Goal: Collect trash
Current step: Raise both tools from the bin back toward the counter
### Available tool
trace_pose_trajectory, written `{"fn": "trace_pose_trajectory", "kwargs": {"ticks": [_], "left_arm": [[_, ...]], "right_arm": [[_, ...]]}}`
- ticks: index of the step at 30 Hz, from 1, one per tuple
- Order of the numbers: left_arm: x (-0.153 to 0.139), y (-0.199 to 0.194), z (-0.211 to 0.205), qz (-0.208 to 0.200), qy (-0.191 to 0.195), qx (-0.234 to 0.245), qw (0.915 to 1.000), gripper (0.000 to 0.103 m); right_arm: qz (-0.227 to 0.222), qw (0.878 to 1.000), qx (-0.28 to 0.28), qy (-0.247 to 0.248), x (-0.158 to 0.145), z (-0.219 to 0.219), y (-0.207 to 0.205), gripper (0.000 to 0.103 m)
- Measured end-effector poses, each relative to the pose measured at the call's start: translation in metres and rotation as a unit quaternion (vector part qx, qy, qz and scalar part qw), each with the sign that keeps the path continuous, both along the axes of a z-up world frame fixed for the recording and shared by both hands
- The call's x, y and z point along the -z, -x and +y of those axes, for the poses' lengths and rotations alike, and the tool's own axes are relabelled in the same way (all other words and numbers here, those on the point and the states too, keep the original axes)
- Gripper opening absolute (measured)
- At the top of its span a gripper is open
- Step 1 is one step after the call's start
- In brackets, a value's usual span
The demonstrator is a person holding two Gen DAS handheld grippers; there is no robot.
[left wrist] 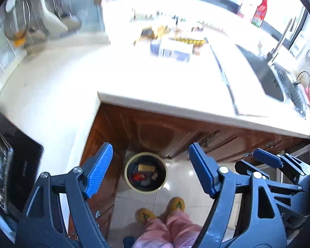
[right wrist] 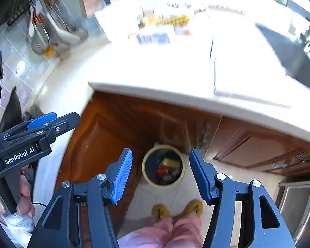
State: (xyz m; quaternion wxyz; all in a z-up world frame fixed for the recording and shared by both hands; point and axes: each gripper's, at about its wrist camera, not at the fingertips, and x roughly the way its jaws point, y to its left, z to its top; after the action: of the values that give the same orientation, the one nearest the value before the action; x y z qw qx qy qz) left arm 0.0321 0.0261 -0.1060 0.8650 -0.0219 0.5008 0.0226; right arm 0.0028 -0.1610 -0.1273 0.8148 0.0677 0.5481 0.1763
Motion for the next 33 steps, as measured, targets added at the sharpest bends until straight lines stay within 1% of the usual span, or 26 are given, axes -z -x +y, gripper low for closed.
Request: {"fn": "trace_pose_trajectory", "kwargs": {"ticks": [5,7,9,11,12,16,17,22,24,29,33], "left_arm": [[-0.055,0.005,-0.005,-0.042,-0.001,0.019,0.9989,0.075],[-0.066,0.008,-0.007,-0.058,-0.002,0.029,0.9979,0.075],[-0.081,0.009,-0.009,-0.073,-0.002,0.040,0.9965,0.075],[-0.089,0.010,-0.011,-0.086,-0.002,0.050,0.9950,0.075],[-0.094,0.010,-0.012,-0.094,-0.002,0.056,0.9940,0.075],[-0.113,0.007,-0.018,-0.115,-0.004,0.073,0.9907,0.075],[-0.115,0.005,-0.019,-0.118,-0.004,0.076,0.9901,0.075],[-0.121,-0.007,-0.021,-0.129,-0.003,0.085,0.9880,0.075],[-0.119,-0.017,-0.020,-0.129,-0.002,0.084,0.9881,0.075],[-0.108,-0.051,-0.024,-0.123,-0.008,0.075,0.9895,0.075],[-0.099,-0.092,-0.030,-0.119,-0.019,0.064,0.9906,0.075]], "right_arm": [[-0.044,0.999,0.025,-0.001,-0.052,-0.009,0.000,0.059],[-0.063,0.998,0.030,0.003,-0.077,-0.013,0.001,0.059],[-0.081,0.996,0.036,0.004,-0.094,-0.012,0.004,0.059],[-0.093,0.995,0.044,0.003,-0.110,-0.008,0.004,0.059],[-0.099,0.994,0.048,0.002,-0.112,0.001,0.002,0.059],[-0.112,0.992,0.058,0.009,-0.133,0.009,0.002,0.060],[-0.114,0.992,0.060,0.010,-0.134,0.016,-0.004,0.060],[-0.120,0.991,0.064,0.016,-0.143,0.020,-0.016,0.060],[-0.117,0.991,0.062,0.014,-0.139,0.019,-0.027,0.061],[-0.109,0.992,0.055,0.014,-0.117,0.016,-0.075,0.061],[-0.100,0.994,0.045,0.008,-0.098,0.002,-0.126,0.061]]}}
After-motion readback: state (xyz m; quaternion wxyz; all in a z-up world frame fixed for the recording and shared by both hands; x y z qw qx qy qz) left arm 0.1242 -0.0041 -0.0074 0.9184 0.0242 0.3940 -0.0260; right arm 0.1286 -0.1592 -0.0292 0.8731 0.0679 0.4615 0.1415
